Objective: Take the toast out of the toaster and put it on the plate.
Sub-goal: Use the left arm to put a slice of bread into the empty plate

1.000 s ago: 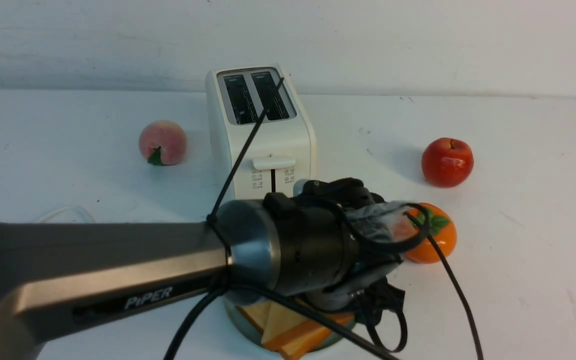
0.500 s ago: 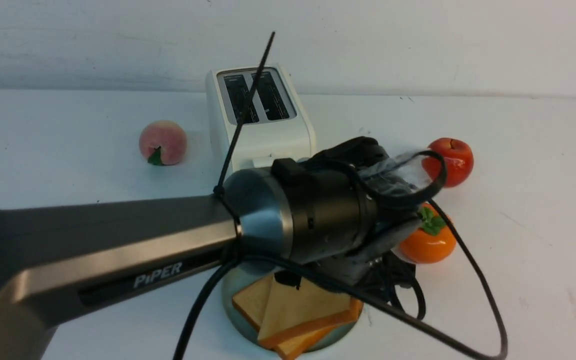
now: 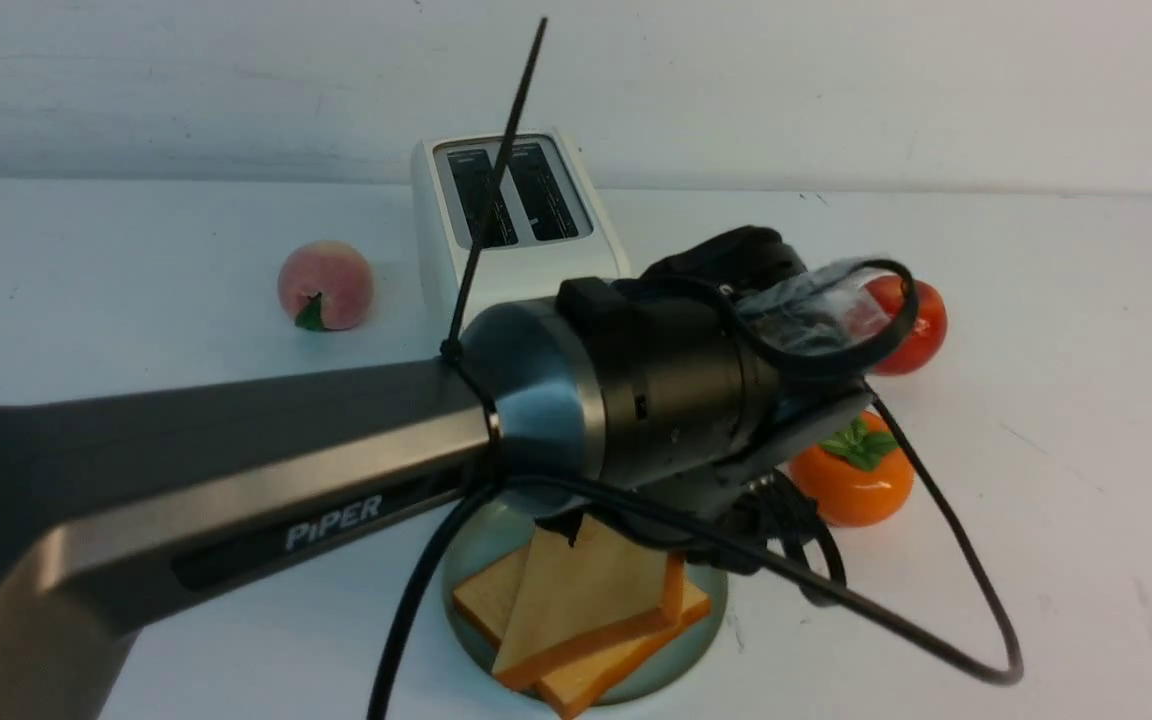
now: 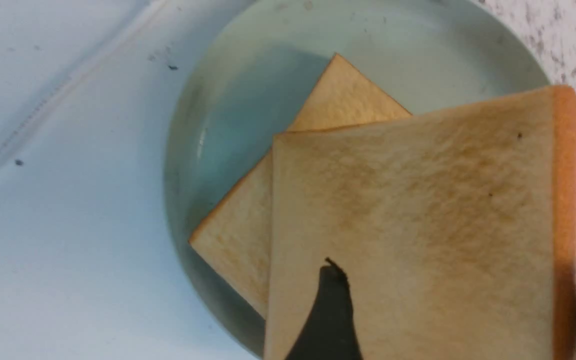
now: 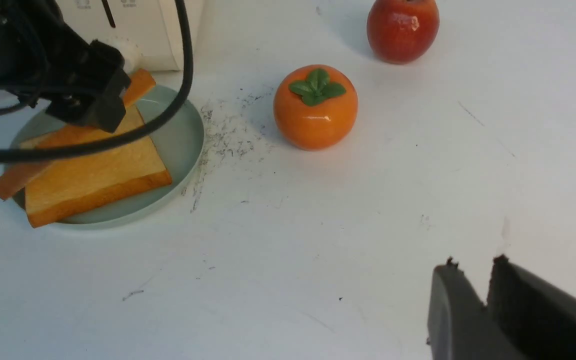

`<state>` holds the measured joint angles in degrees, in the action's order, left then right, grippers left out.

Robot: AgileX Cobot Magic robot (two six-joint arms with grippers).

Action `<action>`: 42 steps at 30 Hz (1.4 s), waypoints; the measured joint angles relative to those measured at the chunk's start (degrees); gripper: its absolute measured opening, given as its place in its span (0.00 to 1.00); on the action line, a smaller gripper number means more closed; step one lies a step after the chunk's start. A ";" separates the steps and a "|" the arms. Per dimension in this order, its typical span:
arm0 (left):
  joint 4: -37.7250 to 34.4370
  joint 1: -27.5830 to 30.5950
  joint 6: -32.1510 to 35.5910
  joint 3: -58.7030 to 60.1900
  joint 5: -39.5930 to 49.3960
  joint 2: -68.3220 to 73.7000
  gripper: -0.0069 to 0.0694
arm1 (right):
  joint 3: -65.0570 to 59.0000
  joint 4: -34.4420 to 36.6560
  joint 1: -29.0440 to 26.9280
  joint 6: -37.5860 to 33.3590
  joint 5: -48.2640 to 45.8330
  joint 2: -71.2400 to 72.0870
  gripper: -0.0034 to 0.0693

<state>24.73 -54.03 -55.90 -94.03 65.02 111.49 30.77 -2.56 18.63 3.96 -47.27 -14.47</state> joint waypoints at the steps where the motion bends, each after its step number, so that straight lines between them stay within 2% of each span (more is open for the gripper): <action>1: 0.26 0.00 0.00 -0.05 0.23 0.00 0.87 | 0.00 0.06 0.00 0.00 0.00 0.00 0.21; 11: 1.89 0.00 0.00 -0.22 0.78 0.19 0.86 | 0.00 0.61 0.00 0.00 0.00 0.00 0.21; 15: 3.99 0.00 0.00 -0.33 0.14 1.80 0.77 | 0.00 0.67 0.00 0.00 0.03 0.00 0.21; 17: 4.93 0.00 0.00 -0.33 0.44 2.74 0.69 | 0.00 0.67 0.00 0.00 0.03 0.00 0.21; 23: 6.04 0.00 0.00 -0.33 1.55 5.26 0.20 | 0.00 0.67 0.00 0.00 0.03 0.00 0.21; 25: 6.22 0.00 0.00 -0.53 1.56 5.26 0.12 | 0.00 0.67 0.00 0.00 0.03 0.00 0.21; 33: 7.53 0.00 0.16 -5.20 4.28 5.26 0.11 | 0.00 0.67 0.00 0.00 0.03 0.00 0.21; 37: 10.15 0.00 2.54 -9.41 4.61 4.47 0.11 | 0.00 0.67 0.00 0.00 0.03 0.00 0.21; 42: 9.91 0.06 3.92 -10.16 5.14 2.67 0.10 | 0.00 0.67 0.00 0.00 0.03 0.00 0.22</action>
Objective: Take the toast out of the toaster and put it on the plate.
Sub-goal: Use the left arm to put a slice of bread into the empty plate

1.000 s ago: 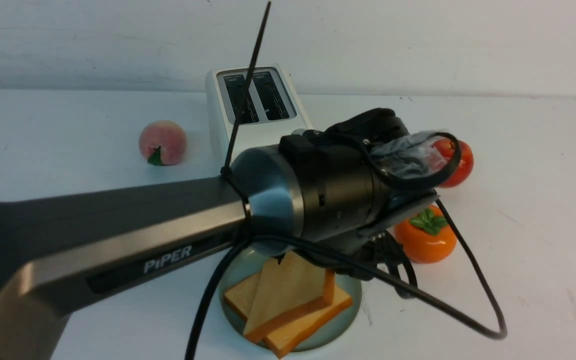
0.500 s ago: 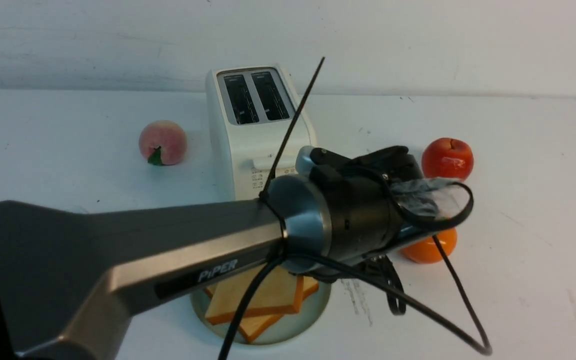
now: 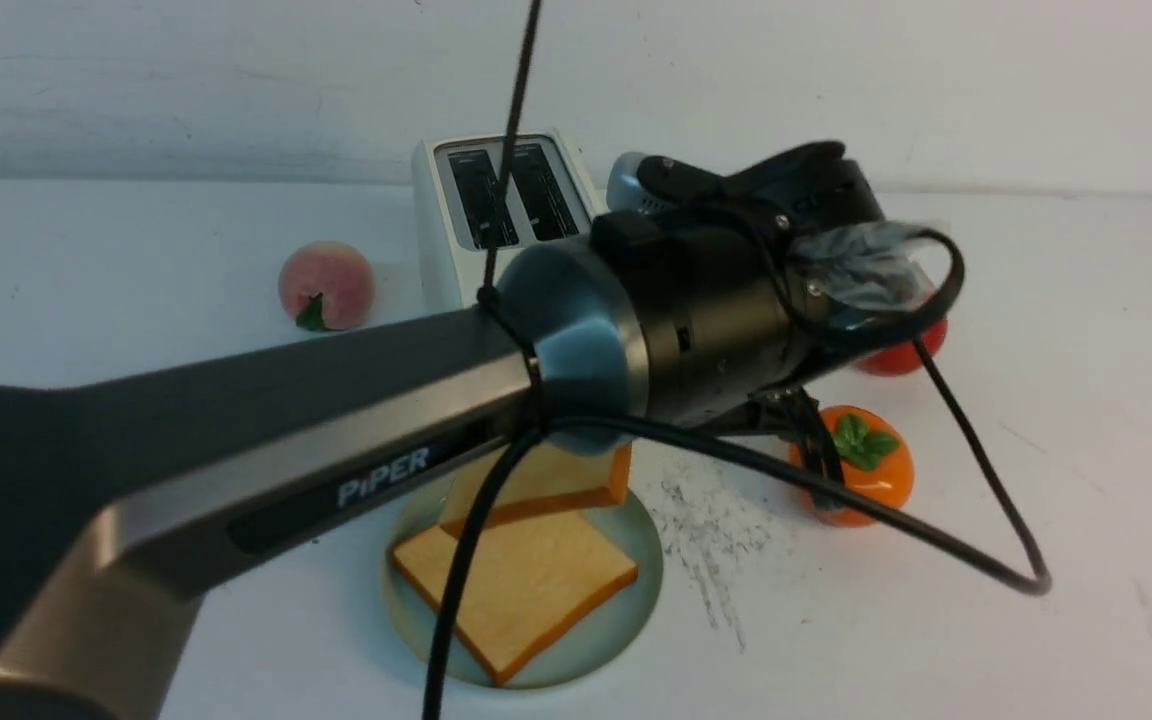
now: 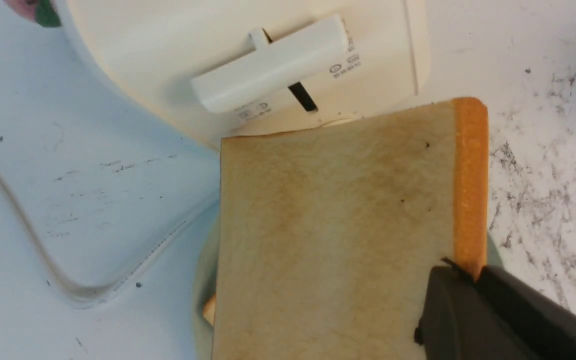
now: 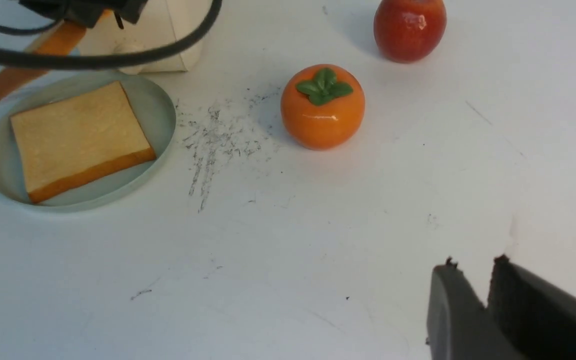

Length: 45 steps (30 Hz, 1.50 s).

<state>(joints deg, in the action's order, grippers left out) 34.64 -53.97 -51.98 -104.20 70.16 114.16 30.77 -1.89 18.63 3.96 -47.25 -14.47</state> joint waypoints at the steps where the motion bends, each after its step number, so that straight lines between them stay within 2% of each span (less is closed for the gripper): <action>1: -0.41 0.00 0.62 0.00 0.06 -0.08 0.09 | 0.00 0.00 0.00 0.00 0.00 0.00 0.22; 12: -0.92 1.70 2.11 0.00 -0.24 6.42 0.07 | 0.00 0.00 0.00 0.00 0.00 0.00 0.23; 18: -6.52 4.03 2.16 0.00 -0.83 8.34 0.07 | 0.00 0.00 0.00 0.00 0.00 0.00 0.23; 25: -7.81 4.76 2.26 0.00 -0.83 8.40 0.11 | 0.00 0.00 0.00 0.00 0.00 0.00 0.24; 30: -7.83 4.87 2.37 0.00 -0.72 8.40 0.31 | 0.00 0.00 0.00 0.00 0.00 0.00 0.25; 31: -7.83 4.87 2.37 0.00 -0.66 8.40 0.32 | 0.00 0.00 0.00 0.00 0.00 0.00 0.25; 32: -7.76 5.01 2.37 0.00 -0.58 8.40 0.42 | 0.00 0.00 0.00 0.00 0.00 0.00 0.25; 33: -7.76 5.09 2.37 0.00 -0.58 8.40 0.43 | 0.00 0.00 0.00 0.00 0.00 0.00 0.25; 34: -7.82 5.14 2.37 0.00 -0.53 8.40 0.53 | 0.00 0.00 0.00 0.00 0.00 0.00 0.25; 37: -9.02 5.18 3.61 0.00 -0.41 8.32 0.66 | 0.00 -0.05 0.00 0.00 0.00 0.00 0.25; 41: -12.34 5.18 6.23 0.00 -0.41 7.50 0.74 | 0.00 -0.05 0.00 0.00 0.00 0.00 0.25; 45: -14.62 5.18 8.55 0.00 -0.33 6.36 0.76 | 0.00 0.00 0.00 0.00 0.00 0.00 0.25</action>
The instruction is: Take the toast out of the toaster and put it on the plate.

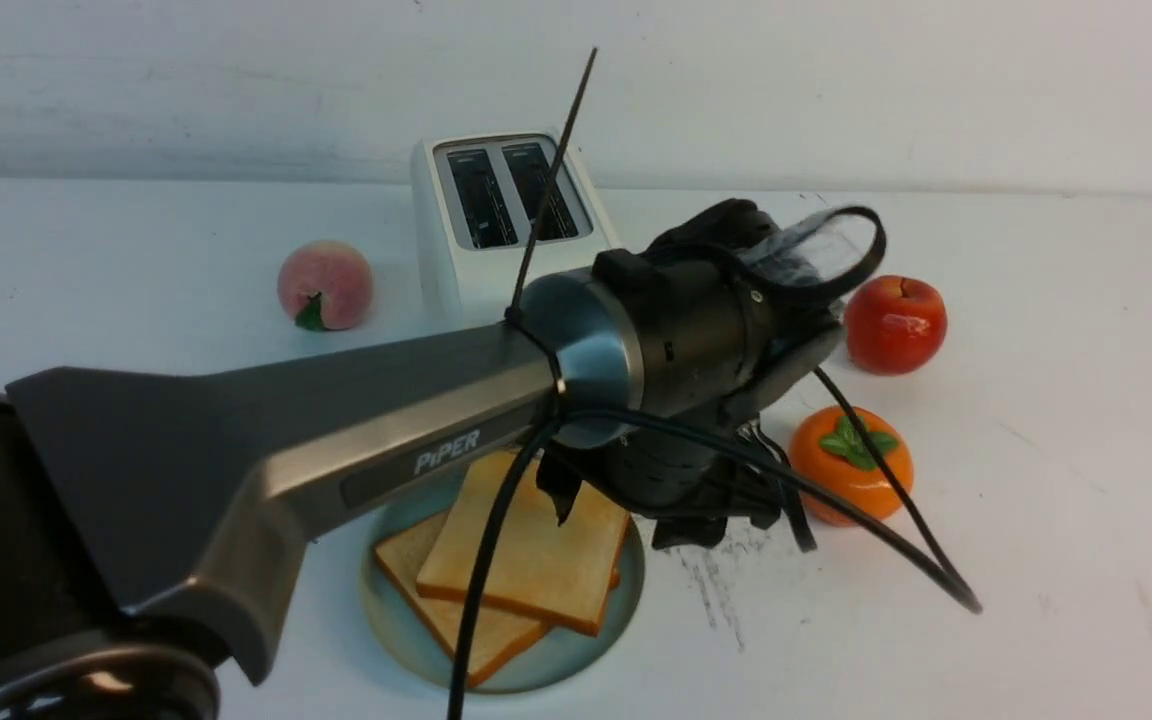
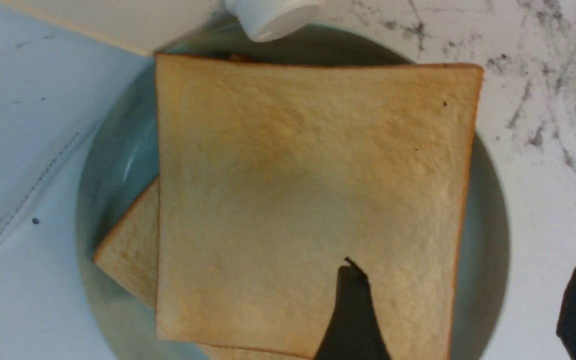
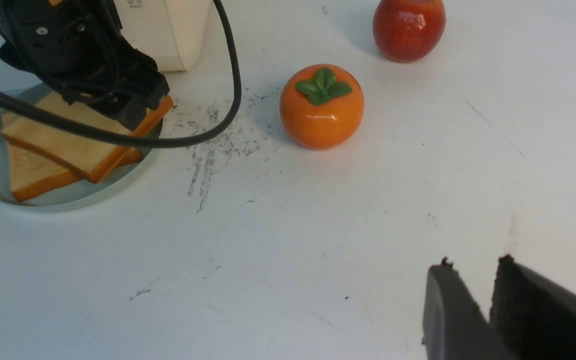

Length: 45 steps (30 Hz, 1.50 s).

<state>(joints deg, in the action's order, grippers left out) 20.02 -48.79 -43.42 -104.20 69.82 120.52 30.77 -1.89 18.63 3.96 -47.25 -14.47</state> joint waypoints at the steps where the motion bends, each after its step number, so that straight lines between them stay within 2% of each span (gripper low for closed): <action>1: -0.42 0.00 0.72 0.00 0.00 -0.88 0.74 | 0.00 0.00 0.00 0.00 0.00 0.00 0.25; 3: -0.80 0.00 1.13 0.00 0.07 -2.30 0.71 | 0.00 0.00 0.00 0.00 0.00 0.00 0.25; 5: -1.51 0.00 2.07 0.00 0.13 -4.67 0.62 | 0.00 0.00 0.00 0.00 0.00 0.00 0.25; 8: -2.71 0.00 3.84 0.00 0.38 -8.62 0.42 | 0.00 -0.06 0.00 0.00 -0.05 0.00 0.24; 9: -2.89 0.00 4.04 0.00 0.38 -8.92 0.40 | 0.00 -0.06 0.00 0.00 -0.05 0.00 0.24; 10: -3.77 0.00 5.41 0.00 0.44 -12.25 0.27 | 0.00 -0.06 0.00 0.00 -0.05 0.00 0.22; 11: -4.47 0.00 6.49 0.00 0.50 -14.00 0.18 | 0.00 -0.06 0.00 0.00 -0.37 0.00 0.21; 14: -5.98 0.00 8.31 0.00 0.78 -17.21 0.08 | 0.00 0.00 0.00 0.00 -1.13 0.00 0.18; 19: -12.19 0.00 15.50 0.00 1.72 -26.37 0.07 | -0.44 0.59 0.00 0.03 -2.68 0.00 0.02; 24: -13.87 0.00 20.27 0.00 1.96 -31.02 0.07 | -3.93 3.14 0.00 0.08 5.89 0.00 0.02; 28: -10.81 0.00 23.43 0.00 1.96 -31.96 0.07 | -6.24 5.23 0.00 0.07 12.33 0.00 0.02; 34: -6.23 0.00 23.99 0.00 1.96 -31.78 0.07 | -6.37 5.52 0.00 0.07 14.43 -0.04 0.03; 45: -6.02 0.00 23.78 0.00 1.96 -28.78 0.07 | -6.37 5.52 0.00 -0.24 14.57 -0.04 0.04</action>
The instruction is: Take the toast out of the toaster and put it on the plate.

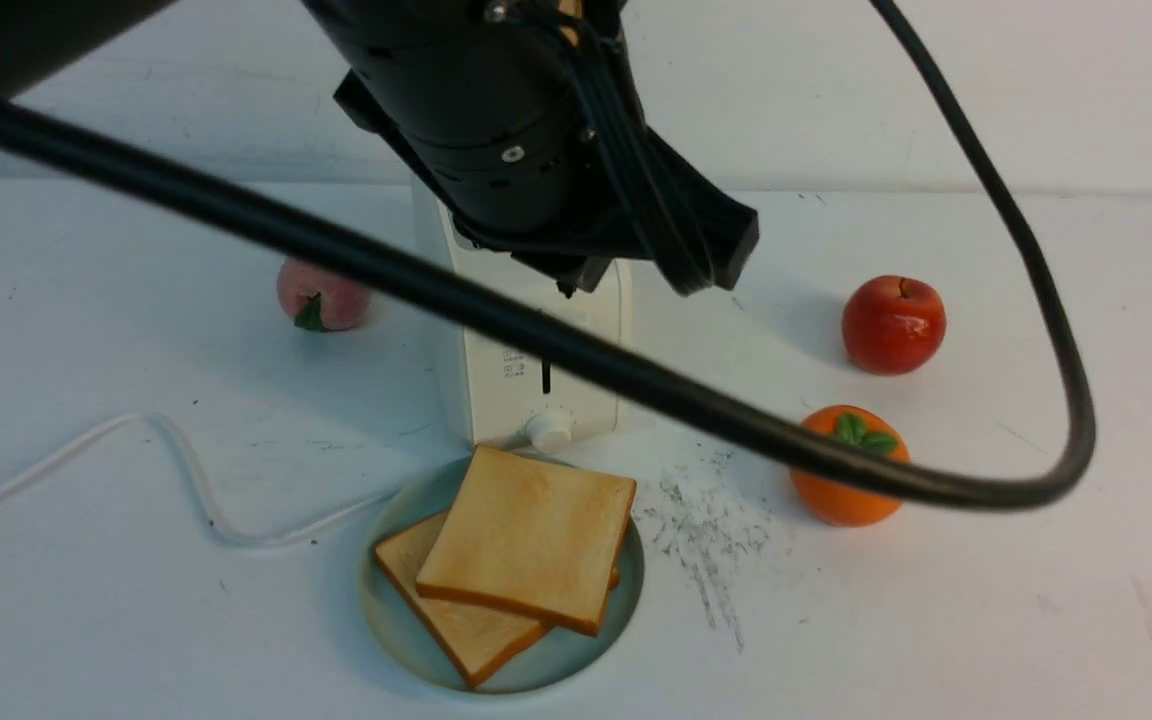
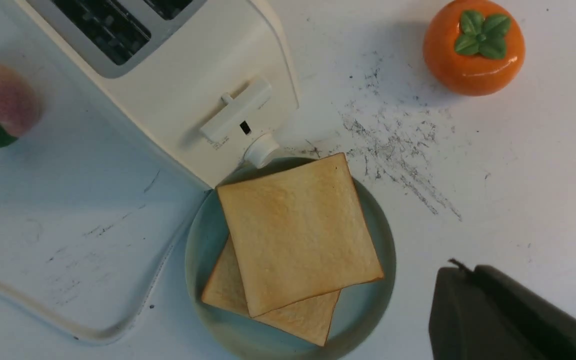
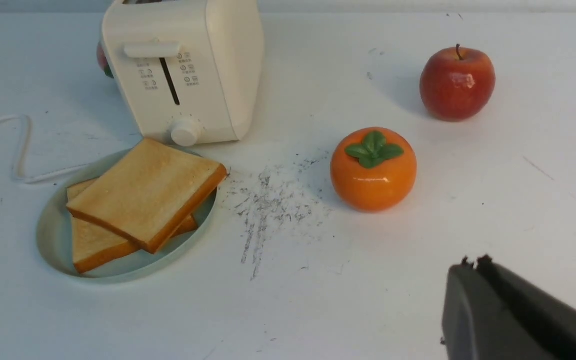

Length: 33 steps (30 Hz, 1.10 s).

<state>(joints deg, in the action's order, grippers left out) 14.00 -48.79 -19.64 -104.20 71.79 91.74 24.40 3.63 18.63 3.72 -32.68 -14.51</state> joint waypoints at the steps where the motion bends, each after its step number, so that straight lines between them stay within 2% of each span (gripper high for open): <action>1: 0.00 0.00 -0.05 0.00 0.00 0.26 0.07 | 0.00 0.00 0.00 0.00 0.00 -0.02 0.04; 8: -0.05 0.00 -0.18 0.00 0.00 1.56 0.07 | -2.70 0.00 0.00 -0.02 1.07 -0.02 0.04; 15: -0.25 0.00 -0.18 0.00 0.00 1.85 0.07 | -13.73 0.00 -0.65 -0.13 1.61 6.16 0.05; 26: -0.01 0.00 -0.22 0.00 0.00 1.85 0.07 | -23.76 0.00 -12.87 -0.13 7.90 15.07 0.07; 33: 2.09 0.80 -0.22 0.00 -0.05 -1.48 0.07 | -25.05 -0.17 -14.92 -0.13 9.96 15.12 0.08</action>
<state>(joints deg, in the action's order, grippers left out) 16.09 -47.99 -19.87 -104.20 71.73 90.26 -0.65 3.47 3.71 3.60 -22.71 0.61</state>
